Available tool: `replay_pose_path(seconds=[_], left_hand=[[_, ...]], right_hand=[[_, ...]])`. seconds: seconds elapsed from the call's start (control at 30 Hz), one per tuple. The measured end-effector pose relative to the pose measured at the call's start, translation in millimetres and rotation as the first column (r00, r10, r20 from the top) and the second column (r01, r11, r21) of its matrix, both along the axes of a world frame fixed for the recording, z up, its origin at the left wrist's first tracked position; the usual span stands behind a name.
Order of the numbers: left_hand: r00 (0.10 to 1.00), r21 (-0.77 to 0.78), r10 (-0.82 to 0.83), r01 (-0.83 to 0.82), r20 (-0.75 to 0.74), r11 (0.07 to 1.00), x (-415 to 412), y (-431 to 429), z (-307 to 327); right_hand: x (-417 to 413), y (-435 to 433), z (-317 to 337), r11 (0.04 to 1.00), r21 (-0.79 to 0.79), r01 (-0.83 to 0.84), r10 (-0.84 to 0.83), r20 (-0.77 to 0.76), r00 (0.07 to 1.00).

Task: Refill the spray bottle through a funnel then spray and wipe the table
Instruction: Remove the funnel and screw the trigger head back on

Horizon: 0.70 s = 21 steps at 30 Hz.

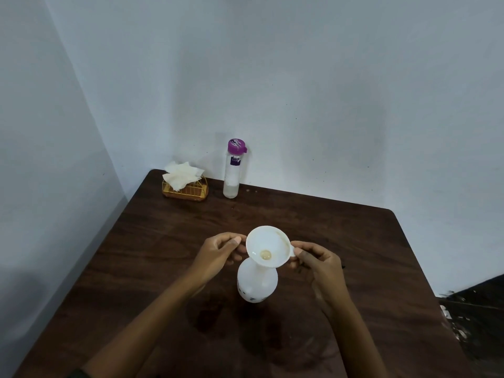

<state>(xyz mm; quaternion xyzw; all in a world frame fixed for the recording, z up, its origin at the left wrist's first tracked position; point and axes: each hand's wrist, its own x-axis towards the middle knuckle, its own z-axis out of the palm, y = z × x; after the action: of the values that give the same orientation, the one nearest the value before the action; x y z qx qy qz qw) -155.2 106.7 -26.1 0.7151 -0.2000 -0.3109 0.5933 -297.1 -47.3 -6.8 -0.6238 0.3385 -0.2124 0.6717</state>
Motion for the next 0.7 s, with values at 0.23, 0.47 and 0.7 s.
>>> replay_pose_path(seconds=[0.23,0.47,0.7], left_hand=[[1.0,-0.031,-0.004,0.004,0.012,1.0,0,-2,5],[0.999,-0.085,-0.003,0.006,0.036,0.996,6,-2,24],[0.995,-0.035,-0.036,0.04,0.095,0.999,12,-5,36]], right_hand=[[2,0,0,1.0,-0.002,-0.006,0.006,-0.02,1.0],[7,-5,20,0.995,0.078,-0.061,0.054,0.087,0.995],[10,-7,19,0.997,0.061,-0.042,0.037,0.069,0.997]])
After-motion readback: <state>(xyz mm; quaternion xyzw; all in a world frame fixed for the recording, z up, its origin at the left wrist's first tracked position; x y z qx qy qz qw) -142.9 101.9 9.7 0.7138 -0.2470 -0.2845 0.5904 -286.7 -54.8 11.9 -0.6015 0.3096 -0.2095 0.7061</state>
